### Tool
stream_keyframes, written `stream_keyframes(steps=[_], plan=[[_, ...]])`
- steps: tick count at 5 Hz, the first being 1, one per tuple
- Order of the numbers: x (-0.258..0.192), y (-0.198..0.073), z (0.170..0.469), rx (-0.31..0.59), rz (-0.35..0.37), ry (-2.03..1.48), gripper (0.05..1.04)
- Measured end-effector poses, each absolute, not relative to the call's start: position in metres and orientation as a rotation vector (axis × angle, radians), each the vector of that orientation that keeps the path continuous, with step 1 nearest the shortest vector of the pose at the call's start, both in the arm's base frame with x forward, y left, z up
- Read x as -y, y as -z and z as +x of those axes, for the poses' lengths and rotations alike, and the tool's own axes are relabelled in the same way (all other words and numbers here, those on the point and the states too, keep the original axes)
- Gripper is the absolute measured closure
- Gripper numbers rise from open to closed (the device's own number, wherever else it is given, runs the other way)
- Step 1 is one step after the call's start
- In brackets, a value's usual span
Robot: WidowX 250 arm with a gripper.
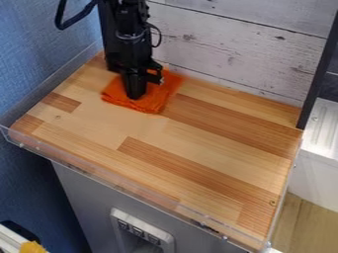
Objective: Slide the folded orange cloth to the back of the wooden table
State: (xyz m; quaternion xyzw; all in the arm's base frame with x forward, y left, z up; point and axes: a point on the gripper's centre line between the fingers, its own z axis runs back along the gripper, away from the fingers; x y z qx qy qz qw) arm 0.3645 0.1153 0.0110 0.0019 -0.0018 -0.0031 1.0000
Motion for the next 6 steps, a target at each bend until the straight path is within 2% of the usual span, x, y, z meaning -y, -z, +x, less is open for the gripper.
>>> stream_keyframes(steps=[1,2,3,4,6], plan=[[-0.116,-0.015,0.366,-0.029,-0.005,0.002,0.843],[-0.118,-0.028,0.369,-0.047,-0.009,0.003,0.584],[-0.12,-0.042,0.375,-0.052,-0.009,0.004,0.282],[-0.122,-0.054,0.381,-0.041,-0.002,-0.001,0.083],[-0.117,-0.055,0.384,-0.036,0.005,-0.02,0.084]])
